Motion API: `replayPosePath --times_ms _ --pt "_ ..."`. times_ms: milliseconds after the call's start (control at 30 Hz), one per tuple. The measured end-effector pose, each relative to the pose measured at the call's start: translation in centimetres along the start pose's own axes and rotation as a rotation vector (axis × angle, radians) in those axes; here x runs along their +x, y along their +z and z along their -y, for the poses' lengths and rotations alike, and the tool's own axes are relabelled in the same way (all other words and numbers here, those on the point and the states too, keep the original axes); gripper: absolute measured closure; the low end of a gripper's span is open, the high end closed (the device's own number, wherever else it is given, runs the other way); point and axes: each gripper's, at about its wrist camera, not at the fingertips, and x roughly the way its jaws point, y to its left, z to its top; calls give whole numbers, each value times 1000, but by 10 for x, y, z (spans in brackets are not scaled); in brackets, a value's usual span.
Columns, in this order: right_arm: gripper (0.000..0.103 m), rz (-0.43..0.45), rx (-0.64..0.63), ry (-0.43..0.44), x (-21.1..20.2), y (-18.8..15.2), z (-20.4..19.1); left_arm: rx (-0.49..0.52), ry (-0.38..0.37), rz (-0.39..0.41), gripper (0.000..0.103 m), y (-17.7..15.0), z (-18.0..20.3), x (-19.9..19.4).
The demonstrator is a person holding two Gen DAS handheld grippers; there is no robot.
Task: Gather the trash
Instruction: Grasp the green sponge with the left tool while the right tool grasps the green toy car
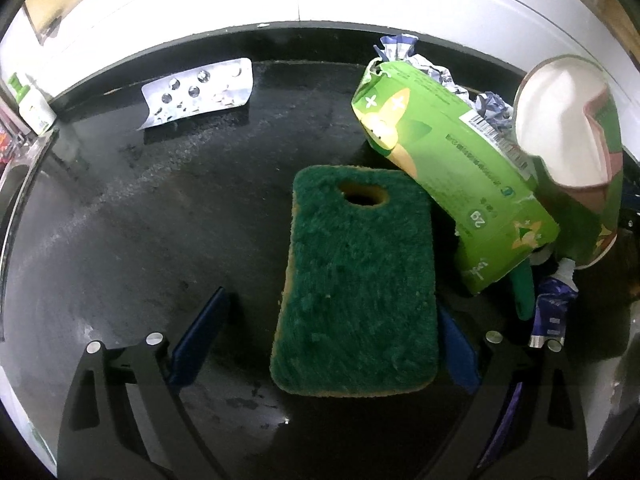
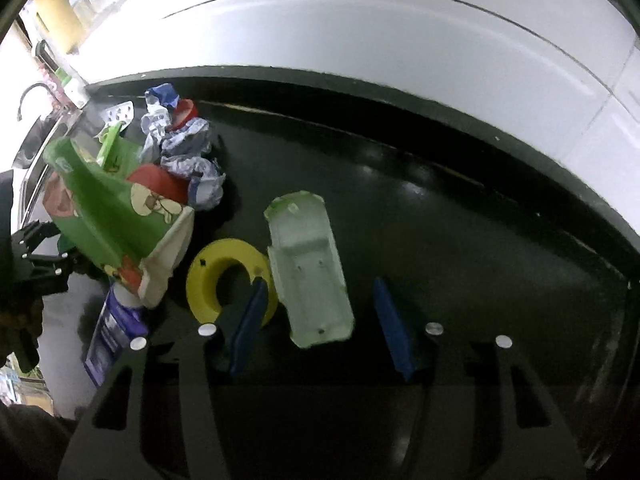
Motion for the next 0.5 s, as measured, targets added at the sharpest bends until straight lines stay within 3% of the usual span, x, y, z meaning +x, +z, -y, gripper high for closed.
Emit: replayPosePath --times_ms 400,500 --pt "49 -22 -122 -41 -7 9 -4 13 16 -3 10 4 -6 3" --pt "58 -49 -126 -42 0 6 0 14 11 0 10 5 -7 4"
